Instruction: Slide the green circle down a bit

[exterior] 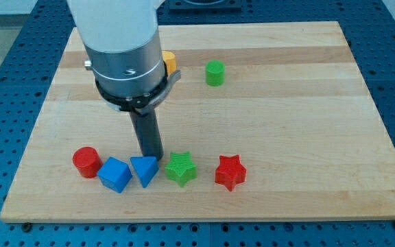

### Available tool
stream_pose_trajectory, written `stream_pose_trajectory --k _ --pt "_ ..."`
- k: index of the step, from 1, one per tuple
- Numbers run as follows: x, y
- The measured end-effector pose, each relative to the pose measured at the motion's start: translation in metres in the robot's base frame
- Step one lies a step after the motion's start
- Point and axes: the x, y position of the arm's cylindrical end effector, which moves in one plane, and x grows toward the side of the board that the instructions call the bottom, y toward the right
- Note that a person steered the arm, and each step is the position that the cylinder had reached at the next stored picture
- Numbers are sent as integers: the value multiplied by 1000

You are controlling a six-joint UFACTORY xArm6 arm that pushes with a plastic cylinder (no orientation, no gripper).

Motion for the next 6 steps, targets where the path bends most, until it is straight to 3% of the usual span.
stream_pose_trajectory --k 1,2,3,4,5,6 --pt "-46 0" --pt "-62 39" --pt "-78 134" --pt "-141 224" --pt "-212 259" --pt "-254 220"
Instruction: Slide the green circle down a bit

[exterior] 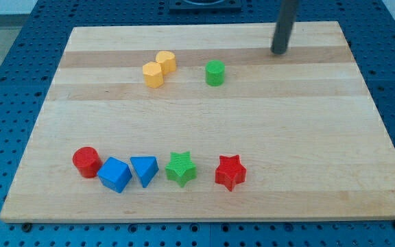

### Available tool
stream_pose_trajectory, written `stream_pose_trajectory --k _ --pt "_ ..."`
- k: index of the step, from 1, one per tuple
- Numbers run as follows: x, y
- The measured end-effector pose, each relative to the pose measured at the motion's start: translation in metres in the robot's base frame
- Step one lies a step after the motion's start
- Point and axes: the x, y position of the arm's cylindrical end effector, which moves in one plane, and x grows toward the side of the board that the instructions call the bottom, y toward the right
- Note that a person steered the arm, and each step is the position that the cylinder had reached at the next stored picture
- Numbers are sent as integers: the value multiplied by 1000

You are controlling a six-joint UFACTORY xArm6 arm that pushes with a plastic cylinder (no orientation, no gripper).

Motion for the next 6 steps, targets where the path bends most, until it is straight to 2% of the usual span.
stream_pose_trajectory --k 2,3,5,6 --pt "13 -99" --pt "15 -106" --pt "59 -106" --pt "66 -116"
